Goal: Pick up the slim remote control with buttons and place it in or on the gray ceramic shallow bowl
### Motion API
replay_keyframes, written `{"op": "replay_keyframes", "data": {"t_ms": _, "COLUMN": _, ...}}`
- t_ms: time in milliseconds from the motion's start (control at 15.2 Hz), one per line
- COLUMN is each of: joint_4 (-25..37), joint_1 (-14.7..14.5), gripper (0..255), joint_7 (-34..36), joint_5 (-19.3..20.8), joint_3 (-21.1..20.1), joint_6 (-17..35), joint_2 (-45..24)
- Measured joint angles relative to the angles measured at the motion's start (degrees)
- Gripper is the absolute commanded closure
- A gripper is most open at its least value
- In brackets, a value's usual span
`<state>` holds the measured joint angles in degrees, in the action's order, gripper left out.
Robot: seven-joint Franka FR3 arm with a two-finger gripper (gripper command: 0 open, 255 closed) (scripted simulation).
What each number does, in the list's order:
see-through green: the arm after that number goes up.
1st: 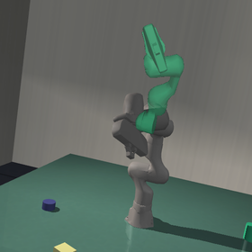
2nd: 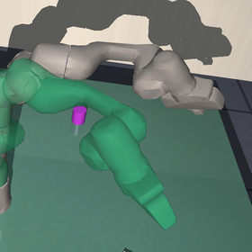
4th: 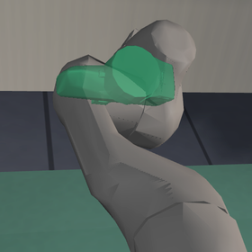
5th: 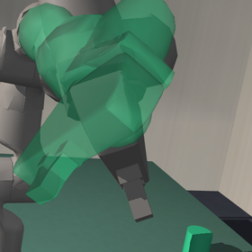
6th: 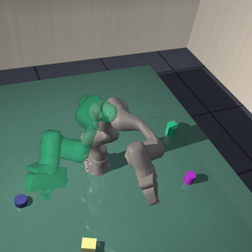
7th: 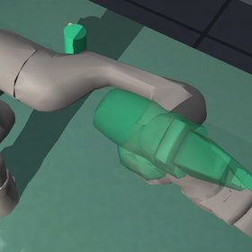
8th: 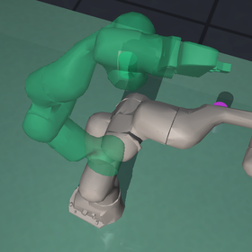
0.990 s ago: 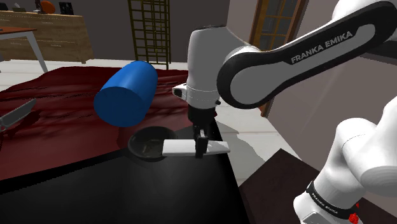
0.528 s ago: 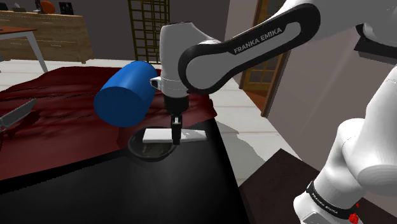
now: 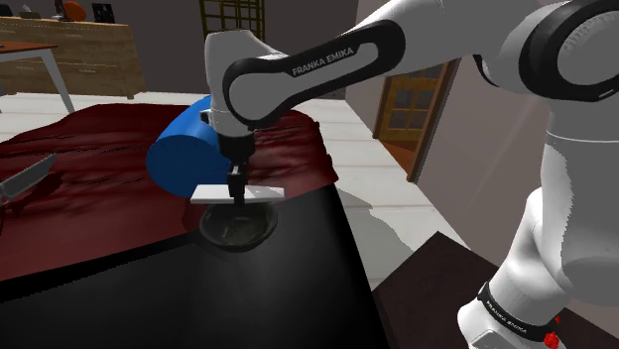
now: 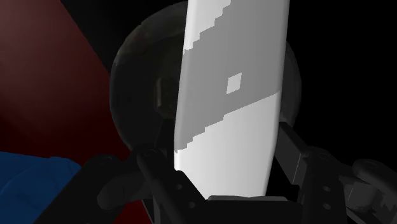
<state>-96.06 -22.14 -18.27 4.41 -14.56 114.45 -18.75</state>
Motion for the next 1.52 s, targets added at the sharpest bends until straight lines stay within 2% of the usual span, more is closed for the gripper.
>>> {"op": "replay_keyframes", "data": {"t_ms": 264, "joint_4": 1.62, "joint_1": -0.18, "gripper": 255, "joint_7": 0.05, "joint_5": 0.65, "joint_3": 0.3, "joint_6": 0.93, "joint_2": -2.67}}
{"op": "replay_keyframes", "data": {"t_ms": 858, "joint_4": -2.11, "joint_1": -0.24, "gripper": 255, "joint_7": 0.4, "joint_5": 1.47, "joint_3": 0.72, "joint_6": 7.19, "joint_2": -5.29}}
{"op": "replay_keyframes", "data": {"t_ms": 1320, "joint_4": -2.45, "joint_1": -0.33, "gripper": 255, "joint_7": 0.55, "joint_5": 1.6, "joint_3": 0.75, "joint_6": 7.95, "joint_2": -5.68}}
{"op": "replay_keyframes", "data": {"t_ms": 1386, "joint_4": -2.45, "joint_1": -0.33, "gripper": 0, "joint_7": 0.55, "joint_5": 1.6, "joint_3": 0.75, "joint_6": 7.95, "joint_2": -5.68}}
{"op": "replay_keyframes", "data": {"t_ms": 1518, "joint_4": -2.45, "joint_1": -0.33, "gripper": 0, "joint_7": 0.55, "joint_5": 1.6, "joint_3": 0.76, "joint_6": 7.96, "joint_2": -5.68}}
